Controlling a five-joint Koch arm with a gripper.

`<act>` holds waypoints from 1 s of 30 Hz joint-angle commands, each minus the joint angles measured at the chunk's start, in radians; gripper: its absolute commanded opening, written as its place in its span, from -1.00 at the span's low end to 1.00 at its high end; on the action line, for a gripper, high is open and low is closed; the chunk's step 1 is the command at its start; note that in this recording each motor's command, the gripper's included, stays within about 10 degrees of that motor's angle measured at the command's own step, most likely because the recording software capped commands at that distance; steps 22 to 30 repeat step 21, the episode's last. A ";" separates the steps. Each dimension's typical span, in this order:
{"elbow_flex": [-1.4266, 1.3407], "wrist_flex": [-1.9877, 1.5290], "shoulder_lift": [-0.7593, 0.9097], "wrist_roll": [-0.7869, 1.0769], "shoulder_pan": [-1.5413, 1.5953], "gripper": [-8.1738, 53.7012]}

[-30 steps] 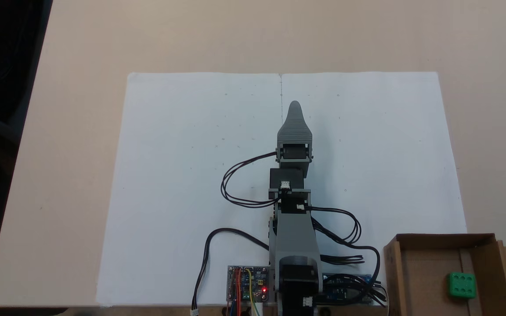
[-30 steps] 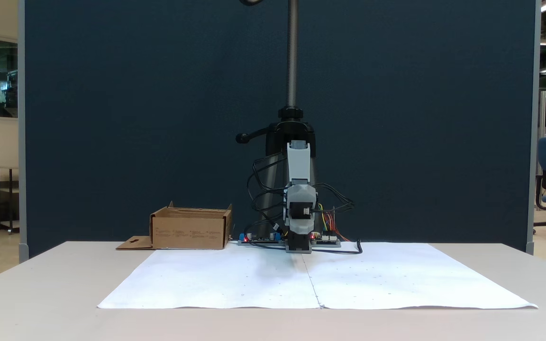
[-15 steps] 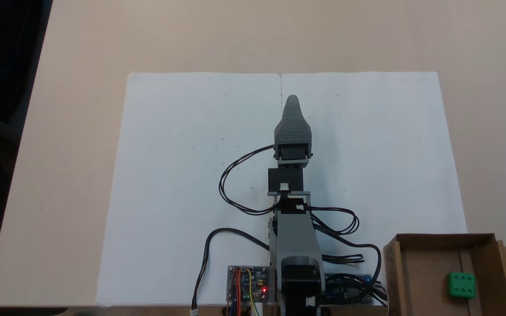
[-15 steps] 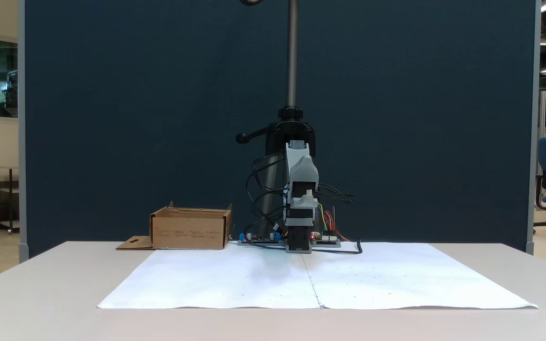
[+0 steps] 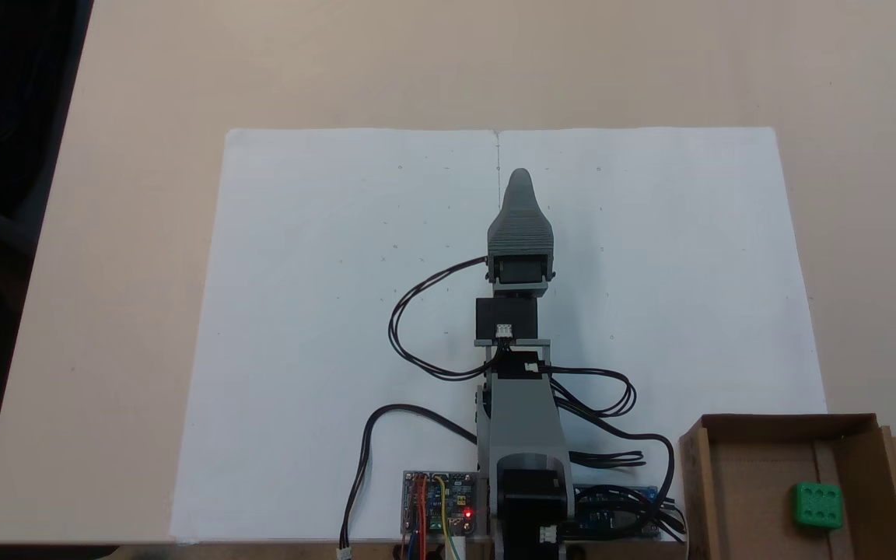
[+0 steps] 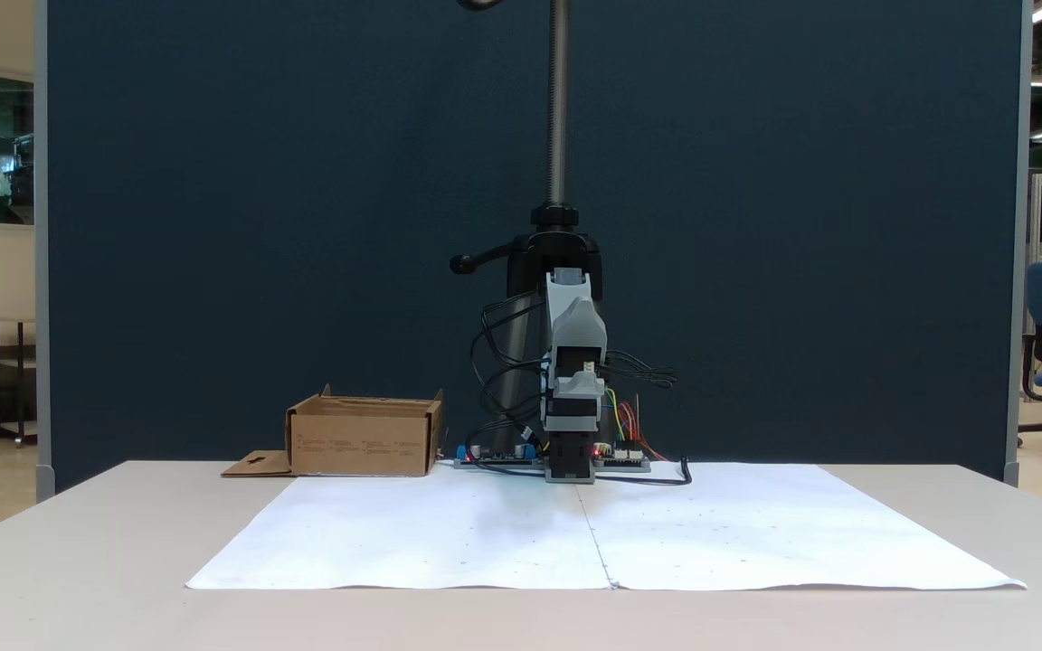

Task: Grasp a green dice and put it in the bin.

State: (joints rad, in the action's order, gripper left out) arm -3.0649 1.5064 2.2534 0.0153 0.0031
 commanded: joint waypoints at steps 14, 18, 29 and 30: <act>-0.066 0.061 0.098 0.040 0.003 0.70; -0.066 0.058 0.098 0.040 0.003 0.70; -0.066 0.060 0.098 0.040 0.000 0.70; -0.066 0.060 0.098 0.040 0.000 0.70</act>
